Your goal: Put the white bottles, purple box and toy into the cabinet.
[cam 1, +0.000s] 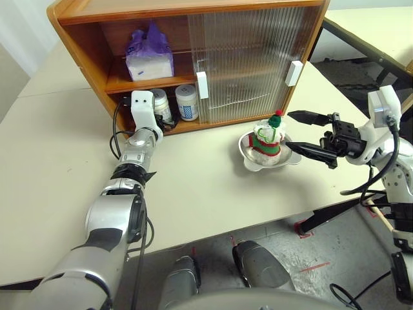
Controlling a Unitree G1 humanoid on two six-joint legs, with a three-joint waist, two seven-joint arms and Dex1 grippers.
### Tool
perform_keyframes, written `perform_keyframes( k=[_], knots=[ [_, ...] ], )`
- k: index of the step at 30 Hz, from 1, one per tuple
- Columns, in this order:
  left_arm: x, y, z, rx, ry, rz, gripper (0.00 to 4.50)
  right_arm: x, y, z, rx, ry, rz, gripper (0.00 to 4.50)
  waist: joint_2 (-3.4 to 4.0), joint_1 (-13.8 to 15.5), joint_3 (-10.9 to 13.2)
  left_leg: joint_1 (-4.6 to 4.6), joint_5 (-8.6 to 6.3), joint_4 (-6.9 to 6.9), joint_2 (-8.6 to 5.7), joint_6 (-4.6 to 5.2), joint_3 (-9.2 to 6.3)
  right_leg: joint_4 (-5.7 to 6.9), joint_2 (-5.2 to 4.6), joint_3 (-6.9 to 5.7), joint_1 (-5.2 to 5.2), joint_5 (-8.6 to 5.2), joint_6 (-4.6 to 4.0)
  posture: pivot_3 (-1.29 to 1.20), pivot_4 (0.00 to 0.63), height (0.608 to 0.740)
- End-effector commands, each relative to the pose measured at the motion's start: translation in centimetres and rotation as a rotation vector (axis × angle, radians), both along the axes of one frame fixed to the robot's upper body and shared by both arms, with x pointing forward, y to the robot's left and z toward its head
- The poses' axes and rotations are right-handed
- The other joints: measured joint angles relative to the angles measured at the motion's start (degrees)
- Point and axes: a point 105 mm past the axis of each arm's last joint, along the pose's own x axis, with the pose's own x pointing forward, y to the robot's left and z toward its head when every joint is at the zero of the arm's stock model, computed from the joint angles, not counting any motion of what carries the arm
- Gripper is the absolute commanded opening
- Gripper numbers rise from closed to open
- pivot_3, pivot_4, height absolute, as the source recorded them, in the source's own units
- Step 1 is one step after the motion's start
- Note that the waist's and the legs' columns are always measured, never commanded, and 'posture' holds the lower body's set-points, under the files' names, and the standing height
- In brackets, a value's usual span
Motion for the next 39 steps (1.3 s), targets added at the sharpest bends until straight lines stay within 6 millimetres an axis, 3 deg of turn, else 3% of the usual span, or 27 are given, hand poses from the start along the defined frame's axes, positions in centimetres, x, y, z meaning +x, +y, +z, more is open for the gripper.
perform_keyframes(
  k=[1,6,17,21,25,28,33,39],
  knots=[
    [-0.2,0.8,0.6,-0.021,-0.039,0.014,4.47,-0.1,0.0,0.2,-0.004,-0.007,-0.001,4.50,0.00,0.0,0.0,0.00,0.00,0.00,0.00,0.00,0.01,0.00,0.00,-0.01,0.00,0.00,0.00,-0.35,0.100,0.740],
    [-1.1,0.6,0.8,0.019,-0.073,-0.031,4.47,-0.1,0.0,0.3,-0.002,-0.011,-0.003,4.50,0.00,-0.3,0.0,0.02,-0.02,-0.04,-0.04,-0.02,0.15,-0.02,0.05,-0.06,-0.02,-0.01,0.01,-0.35,0.096,0.740],
    [-7.0,0.8,1.3,0.086,-0.073,-0.077,4.47,0.1,0.3,0.2,0.007,-0.010,0.004,4.50,-0.01,-0.5,0.0,0.01,-0.16,-0.04,-0.14,-0.04,0.93,-0.05,0.05,-0.03,-0.03,-0.17,-0.01,-0.33,0.089,0.740],
    [-8.8,-0.4,0.8,0.082,-0.041,-0.133,4.47,0.1,0.3,0.2,0.009,-0.012,0.007,4.50,0.00,-0.4,0.0,0.05,-0.21,-0.05,-0.07,-0.11,0.92,-0.03,0.04,0.04,-0.04,-0.14,-0.19,-0.33,0.089,0.740],
    [-9.5,-3.2,1.2,0.057,-0.061,-0.269,4.47,0.1,0.2,0.1,0.006,-0.010,0.006,4.50,0.00,0.3,0.0,0.03,-0.33,-0.05,0.12,-0.35,0.61,-0.01,0.03,0.15,-0.11,0.00,-0.59,-0.33,0.089,0.740],
    [-9.5,-5.0,1.5,0.041,-0.078,-0.349,3.85,0.1,0.2,0.1,0.004,-0.008,0.008,4.50,0.04,0.7,0.0,0.03,-0.55,-0.05,0.17,-0.72,-0.09,0.00,-0.06,0.24,-0.12,0.19,-1.08,-0.33,0.088,0.740],
    [-8.7,-7.5,3.8,-0.015,-0.157,-0.431,2.13,0.1,0.3,0.0,0.004,-0.007,0.010,4.50,0.03,1.3,0.0,-0.01,-0.45,-0.05,0.42,-0.54,-0.23,-0.01,-0.03,0.15,-0.12,0.13,-1.13,-0.32,0.081,0.740],
    [-7.6,-9.3,5.2,0.065,-0.201,-0.501,0.02,0.1,0.4,0.0,0.005,-0.012,0.006,4.50,0.06,1.7,-0.1,0.01,-0.42,-0.02,0.36,-0.45,-0.21,-0.02,0.04,0.11,-0.06,0.12,-1.11,-0.33,0.078,0.740]
  ],
)
